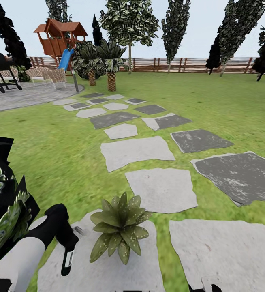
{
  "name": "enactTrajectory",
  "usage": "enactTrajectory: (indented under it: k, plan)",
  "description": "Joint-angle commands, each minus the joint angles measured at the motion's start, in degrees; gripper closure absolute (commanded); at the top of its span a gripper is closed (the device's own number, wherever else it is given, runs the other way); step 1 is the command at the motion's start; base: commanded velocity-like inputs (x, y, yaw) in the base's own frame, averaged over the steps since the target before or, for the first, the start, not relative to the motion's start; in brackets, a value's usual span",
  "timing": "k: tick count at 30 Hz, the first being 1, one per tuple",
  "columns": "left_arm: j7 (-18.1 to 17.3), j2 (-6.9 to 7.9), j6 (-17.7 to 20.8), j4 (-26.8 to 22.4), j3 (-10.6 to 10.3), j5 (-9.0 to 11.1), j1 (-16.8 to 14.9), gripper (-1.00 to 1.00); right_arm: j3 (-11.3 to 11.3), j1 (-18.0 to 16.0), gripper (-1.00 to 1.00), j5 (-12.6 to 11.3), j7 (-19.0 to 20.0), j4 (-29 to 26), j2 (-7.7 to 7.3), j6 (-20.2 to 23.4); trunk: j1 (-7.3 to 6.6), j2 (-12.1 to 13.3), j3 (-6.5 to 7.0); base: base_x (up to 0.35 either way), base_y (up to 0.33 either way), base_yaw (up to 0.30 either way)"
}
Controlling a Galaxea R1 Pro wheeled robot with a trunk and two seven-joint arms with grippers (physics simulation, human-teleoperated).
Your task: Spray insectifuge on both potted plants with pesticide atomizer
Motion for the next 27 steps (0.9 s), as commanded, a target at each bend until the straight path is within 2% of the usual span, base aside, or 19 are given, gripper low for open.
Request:
enactTrajectory:
  k: [1, 7, 11, 15, 22, 26, 27]
  plan:
    - [-0.5, -0.10, 0.5, -0.2, -0.1, -0.3, -0.3, 1.00, 0.5, 0.0, -1.00, -0.6, -0.1, 0.0, 0.00, -0.1, -0.01, 0.0, -0.05, 0.000, 0.000, -0.120]
    - [-0.5, -0.38, 0.6, 0.3, -0.1, -0.3, -0.3, 1.00, 0.5, 0.0, -1.00, -0.6, -0.1, 0.0, 0.00, -0.1, -0.01, 0.0, -0.05, 0.000, 0.217, -0.222]
    - [-0.5, -0.59, 0.6, 0.5, -0.1, -0.2, -0.1, 1.00, 0.5, 0.0, -1.00, -0.6, -0.1, 0.0, 0.07, -0.1, -0.01, 0.0, -0.05, 0.048, 0.298, -0.040]
    - [-0.5, -0.63, 0.6, 0.5, -0.1, -0.1, 0.0, 1.00, 0.5, 0.0, -1.00, -0.6, -0.1, 0.0, 0.08, -0.1, -0.01, 0.0, -0.05, 0.250, 0.202, -0.001]
    - [-0.5, -0.67, 0.5, 0.6, -0.4, -0.1, 0.3, 1.00, 0.5, 0.0, -1.00, -0.6, -0.1, 0.0, 0.04, -0.1, -0.01, 0.0, 0.20, 0.078, 0.036, -0.178]
    - [-1.1, -0.31, 0.5, 0.5, -1.8, -0.1, 0.0, 1.00, 0.5, 0.0, -1.00, -0.6, -0.1, 0.0, 0.00, -0.1, -0.01, 0.0, 0.30, 0.002, 0.001, -0.125]
    - [-2.4, -0.04, 0.5, 0.2, -2.3, -0.2, -0.1, 1.00, 0.5, 0.0, -1.00, -0.6, -0.1, 0.0, 0.00, -0.1, -0.01, 0.0, 0.31, 0.000, 0.000, -0.022]
